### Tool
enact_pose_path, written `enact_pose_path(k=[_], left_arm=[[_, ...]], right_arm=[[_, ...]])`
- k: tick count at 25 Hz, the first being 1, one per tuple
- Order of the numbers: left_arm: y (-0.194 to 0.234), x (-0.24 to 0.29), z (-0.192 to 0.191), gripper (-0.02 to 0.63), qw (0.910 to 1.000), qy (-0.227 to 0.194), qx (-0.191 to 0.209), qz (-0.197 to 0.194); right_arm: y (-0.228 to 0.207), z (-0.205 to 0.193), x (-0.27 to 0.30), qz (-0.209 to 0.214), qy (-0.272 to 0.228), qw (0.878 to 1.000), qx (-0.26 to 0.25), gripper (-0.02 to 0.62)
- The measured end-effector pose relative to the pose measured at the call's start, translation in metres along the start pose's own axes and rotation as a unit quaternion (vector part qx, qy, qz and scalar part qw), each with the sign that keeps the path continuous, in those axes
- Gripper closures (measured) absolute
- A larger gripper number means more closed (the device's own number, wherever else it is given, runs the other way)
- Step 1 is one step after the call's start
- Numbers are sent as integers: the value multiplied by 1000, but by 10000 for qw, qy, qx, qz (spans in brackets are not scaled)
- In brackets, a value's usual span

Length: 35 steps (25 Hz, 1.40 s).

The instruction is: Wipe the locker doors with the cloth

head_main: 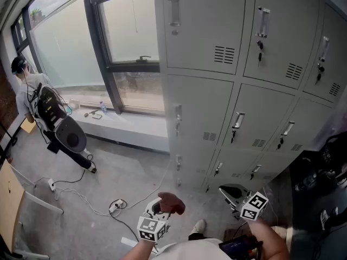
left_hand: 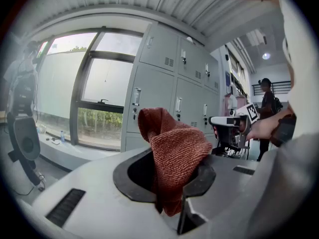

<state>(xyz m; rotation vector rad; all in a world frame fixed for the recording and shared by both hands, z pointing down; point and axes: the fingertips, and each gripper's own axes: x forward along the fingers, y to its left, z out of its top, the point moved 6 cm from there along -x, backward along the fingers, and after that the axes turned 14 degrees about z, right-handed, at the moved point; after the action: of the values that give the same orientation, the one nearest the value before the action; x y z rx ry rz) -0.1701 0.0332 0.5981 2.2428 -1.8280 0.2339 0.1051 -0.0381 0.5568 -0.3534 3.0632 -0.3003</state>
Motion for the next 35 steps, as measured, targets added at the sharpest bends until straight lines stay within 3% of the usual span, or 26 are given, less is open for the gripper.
enact_pose_path(k=[5, 13, 18, 23, 29, 35], left_arm=[[-2, 61, 46, 535, 9994, -318, 154, 57], [-6, 136, 109, 535, 9964, -757, 328, 183], [-7, 161, 150, 535, 9936, -1044, 412, 122], [-10, 183, 195, 535, 9898, -1363, 409, -121], [0, 195, 292, 535, 9685, -2360, 757, -227], [34, 197, 372, 535, 9422, -3151, 1114, 257]], right_arm=[[-58, 36, 14, 289, -17, 9993, -219, 577], [-100, 98, 33, 1281, 54, 9854, -1117, 577], [-116, 106, 36, 1360, 232, 9793, -1479, 577], [-136, 124, 28, 1113, 156, 9800, -1641, 577], [-134, 177, 25, 732, -17, 9734, -2173, 577], [-129, 211, 38, 392, -198, 9710, -2349, 577]])
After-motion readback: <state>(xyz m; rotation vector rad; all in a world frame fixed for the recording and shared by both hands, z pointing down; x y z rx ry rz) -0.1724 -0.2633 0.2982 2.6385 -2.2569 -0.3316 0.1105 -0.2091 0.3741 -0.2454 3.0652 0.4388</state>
